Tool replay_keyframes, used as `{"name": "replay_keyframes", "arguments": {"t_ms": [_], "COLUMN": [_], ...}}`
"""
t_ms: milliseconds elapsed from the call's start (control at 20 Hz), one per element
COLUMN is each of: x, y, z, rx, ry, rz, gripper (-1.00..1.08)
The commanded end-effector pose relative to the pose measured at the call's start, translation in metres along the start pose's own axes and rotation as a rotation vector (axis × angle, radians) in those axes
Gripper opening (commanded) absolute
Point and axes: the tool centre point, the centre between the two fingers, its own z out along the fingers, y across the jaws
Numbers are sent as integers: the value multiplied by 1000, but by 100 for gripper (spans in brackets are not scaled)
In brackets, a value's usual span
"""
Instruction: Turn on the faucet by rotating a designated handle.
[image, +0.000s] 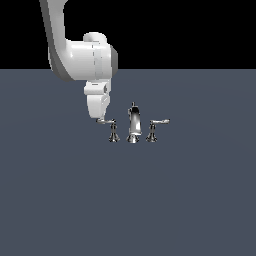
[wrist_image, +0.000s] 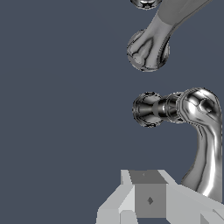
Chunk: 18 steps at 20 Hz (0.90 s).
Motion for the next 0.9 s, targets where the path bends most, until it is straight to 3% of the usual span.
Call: {"name": "replay_keyframes", "arguments": {"t_ms": [0, 450, 500, 850], "x": [-3, -12, -4, 0], "y": [7, 30, 22, 42], "z": [0, 0, 0, 0], "rx": [0, 0, 9, 6], "ry": [0, 0, 1, 0], "rz": [0, 0, 11, 7], "gripper": [-100, -100, -100, -100]}}
